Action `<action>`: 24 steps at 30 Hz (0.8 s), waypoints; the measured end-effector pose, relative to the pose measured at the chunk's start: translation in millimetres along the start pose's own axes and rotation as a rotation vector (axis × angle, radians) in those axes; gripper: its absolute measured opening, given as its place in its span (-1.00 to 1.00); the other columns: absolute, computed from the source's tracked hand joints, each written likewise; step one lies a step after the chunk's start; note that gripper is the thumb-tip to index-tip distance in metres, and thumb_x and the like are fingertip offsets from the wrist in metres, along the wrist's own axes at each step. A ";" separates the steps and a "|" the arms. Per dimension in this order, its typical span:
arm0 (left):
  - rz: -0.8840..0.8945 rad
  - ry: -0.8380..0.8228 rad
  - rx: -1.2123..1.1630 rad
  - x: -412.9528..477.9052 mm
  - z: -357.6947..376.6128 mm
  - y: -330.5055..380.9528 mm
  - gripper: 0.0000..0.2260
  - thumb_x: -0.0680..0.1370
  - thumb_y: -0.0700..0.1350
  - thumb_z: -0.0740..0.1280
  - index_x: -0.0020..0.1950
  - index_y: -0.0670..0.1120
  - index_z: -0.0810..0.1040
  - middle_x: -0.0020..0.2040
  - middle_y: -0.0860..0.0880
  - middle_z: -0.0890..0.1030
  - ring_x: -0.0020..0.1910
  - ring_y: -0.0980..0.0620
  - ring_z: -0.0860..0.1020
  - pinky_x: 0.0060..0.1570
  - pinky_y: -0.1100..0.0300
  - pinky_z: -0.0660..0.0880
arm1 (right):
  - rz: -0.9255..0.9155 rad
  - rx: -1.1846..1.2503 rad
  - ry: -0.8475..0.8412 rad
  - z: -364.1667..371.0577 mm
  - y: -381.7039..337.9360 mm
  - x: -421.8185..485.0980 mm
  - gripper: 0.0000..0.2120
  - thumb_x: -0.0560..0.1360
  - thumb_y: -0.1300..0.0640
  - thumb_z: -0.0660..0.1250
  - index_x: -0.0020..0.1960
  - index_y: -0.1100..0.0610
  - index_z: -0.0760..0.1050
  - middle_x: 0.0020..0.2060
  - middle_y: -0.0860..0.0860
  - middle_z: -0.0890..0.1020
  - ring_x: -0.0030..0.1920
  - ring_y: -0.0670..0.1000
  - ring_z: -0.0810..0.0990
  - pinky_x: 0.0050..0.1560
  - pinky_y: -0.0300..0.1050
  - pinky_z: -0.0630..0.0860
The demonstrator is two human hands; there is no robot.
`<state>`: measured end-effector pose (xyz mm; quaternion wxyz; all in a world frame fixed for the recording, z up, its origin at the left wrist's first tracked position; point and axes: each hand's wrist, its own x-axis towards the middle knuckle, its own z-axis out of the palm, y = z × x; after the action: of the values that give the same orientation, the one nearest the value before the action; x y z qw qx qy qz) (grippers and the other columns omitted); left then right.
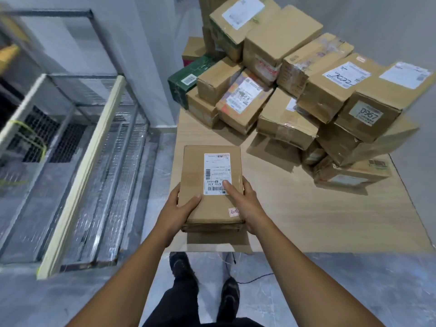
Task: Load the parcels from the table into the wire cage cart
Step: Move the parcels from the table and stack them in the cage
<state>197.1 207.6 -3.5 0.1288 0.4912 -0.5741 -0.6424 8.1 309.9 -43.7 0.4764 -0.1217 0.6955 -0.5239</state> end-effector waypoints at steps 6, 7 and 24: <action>0.038 0.169 -0.108 -27.9 -58.8 -14.6 -0.28 0.41 0.29 0.54 0.52 0.23 0.36 0.31 0.11 0.61 0.20 0.09 0.64 0.21 -0.02 0.61 | -0.111 -0.065 -0.147 66.8 -15.2 -2.6 -0.21 0.27 -0.43 0.55 0.44 -0.29 0.43 0.39 0.00 0.53 0.18 -0.02 0.70 0.21 0.07 0.67; 0.048 0.198 -0.133 -31.4 -71.2 -16.5 -0.28 0.42 0.26 0.55 0.52 0.23 0.36 0.32 0.11 0.61 0.20 0.08 0.64 0.21 -0.02 0.61 | -0.128 -0.072 -0.166 82.0 -19.0 -3.4 -0.25 0.29 -0.40 0.55 0.42 -0.29 0.45 0.38 0.01 0.55 0.18 -0.02 0.71 0.22 0.08 0.66; 0.122 0.727 -0.443 -91.5 -376.7 -97.8 -0.23 0.37 0.35 0.54 0.52 0.31 0.33 0.30 0.21 0.61 0.23 0.17 0.62 0.29 -0.06 0.56 | -0.230 -0.358 -0.683 451.5 -47.0 -18.4 -0.15 0.36 -0.32 0.58 0.51 -0.53 0.19 0.52 -0.07 0.40 0.45 0.04 0.50 0.40 0.22 0.52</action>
<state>573.7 74.2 9.6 0.4629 0.6111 -0.3677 -0.5263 358.9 25.7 7.2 0.5895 -0.4472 0.5594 -0.3737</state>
